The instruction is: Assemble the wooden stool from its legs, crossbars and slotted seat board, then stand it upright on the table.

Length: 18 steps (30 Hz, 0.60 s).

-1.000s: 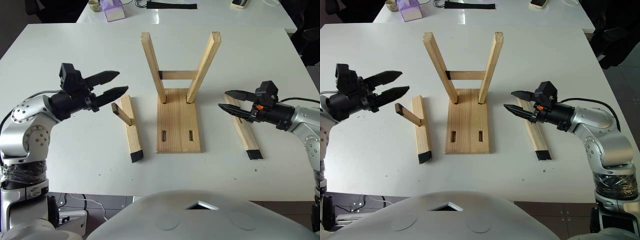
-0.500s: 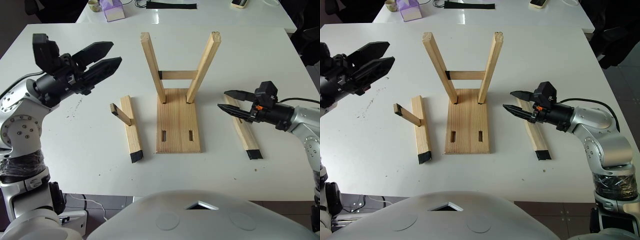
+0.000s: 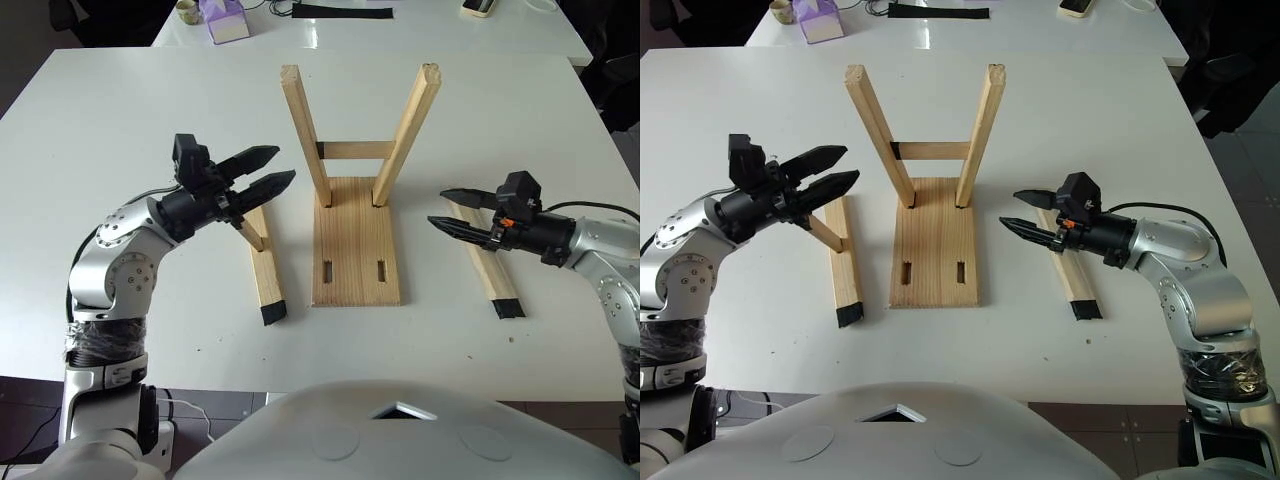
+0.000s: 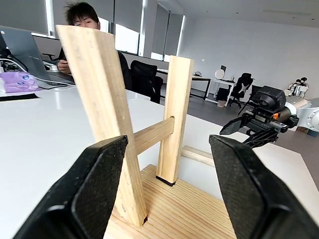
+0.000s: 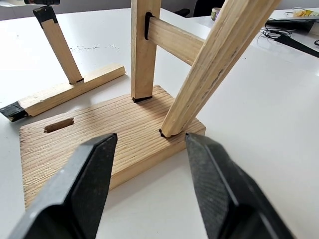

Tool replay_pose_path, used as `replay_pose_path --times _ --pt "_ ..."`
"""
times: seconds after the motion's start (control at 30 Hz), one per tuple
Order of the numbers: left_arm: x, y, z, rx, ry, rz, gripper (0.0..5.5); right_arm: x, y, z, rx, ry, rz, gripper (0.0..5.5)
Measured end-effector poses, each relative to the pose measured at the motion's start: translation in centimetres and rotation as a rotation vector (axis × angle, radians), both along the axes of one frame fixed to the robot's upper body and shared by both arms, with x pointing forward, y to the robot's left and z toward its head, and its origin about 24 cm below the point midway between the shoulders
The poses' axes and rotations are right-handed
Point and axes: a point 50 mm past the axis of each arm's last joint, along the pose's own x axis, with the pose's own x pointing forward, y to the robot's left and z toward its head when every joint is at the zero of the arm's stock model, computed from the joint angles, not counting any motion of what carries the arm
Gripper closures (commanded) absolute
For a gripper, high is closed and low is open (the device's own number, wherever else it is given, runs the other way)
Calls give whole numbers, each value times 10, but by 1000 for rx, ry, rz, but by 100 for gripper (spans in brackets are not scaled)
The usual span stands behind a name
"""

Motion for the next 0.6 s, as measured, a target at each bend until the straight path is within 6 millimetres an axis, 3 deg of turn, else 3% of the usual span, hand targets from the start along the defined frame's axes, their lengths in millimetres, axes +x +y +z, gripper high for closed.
replay_pose_path --times 0.07,0.17,0.23,0.3,0.37,0.53,0.6 --pt "-1 3 7 -26 -4 4 246 0 0 0 0 -3 0 300" --pt "-4 -2 46 -67 -132 -32 246 0 -1 1 1 -8 -2 300" --pt "-9 -10 70 -49 -214 -66 246 0 -1 1 0 -9 -3 300" --pt "-18 -27 79 19 -245 -106 246 -1 -2 1 0 -12 -6 300" --pt "-27 -37 67 87 -181 -123 246 -1 -3 1 -1 -14 -14 300" --pt "-78 -36 -8 277 183 -100 246 -3 -12 2 35 -35 -110 300" --pt "-89 -37 -27 348 238 -114 246 -3 -13 2 46 -44 -148 300"
